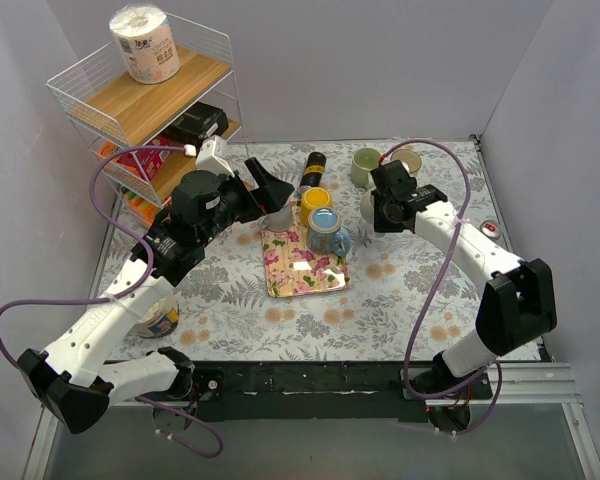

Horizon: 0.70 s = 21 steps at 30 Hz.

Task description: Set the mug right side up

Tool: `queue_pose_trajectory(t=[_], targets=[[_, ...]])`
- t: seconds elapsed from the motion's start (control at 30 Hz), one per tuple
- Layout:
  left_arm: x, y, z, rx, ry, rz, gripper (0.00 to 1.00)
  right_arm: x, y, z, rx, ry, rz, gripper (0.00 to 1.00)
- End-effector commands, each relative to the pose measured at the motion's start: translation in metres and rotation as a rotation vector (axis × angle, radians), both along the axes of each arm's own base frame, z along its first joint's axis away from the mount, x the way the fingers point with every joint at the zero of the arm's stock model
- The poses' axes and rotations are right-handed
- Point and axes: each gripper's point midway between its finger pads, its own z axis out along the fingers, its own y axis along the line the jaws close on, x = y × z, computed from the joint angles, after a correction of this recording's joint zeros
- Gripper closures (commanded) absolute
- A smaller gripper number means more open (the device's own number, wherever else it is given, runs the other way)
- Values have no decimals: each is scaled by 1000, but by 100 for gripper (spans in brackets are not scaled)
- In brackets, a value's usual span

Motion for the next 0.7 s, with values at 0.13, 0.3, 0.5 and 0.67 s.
queue_pose_trajectory(t=[0.13, 0.3, 0.5, 0.67], targets=[[-1, 2, -13, 32, 33, 0, 2, 60, 16, -9, -74, -84, 23, 99], [1, 2, -22, 52, 59, 4, 2, 74, 22, -25, -116, -35, 37, 99], [0, 2, -33, 67, 85, 5, 2, 85, 24, -43, -164, 6, 45, 99], [-1, 2, -44, 82, 114, 3, 2, 90, 24, -48, -196, 54, 28, 99]])
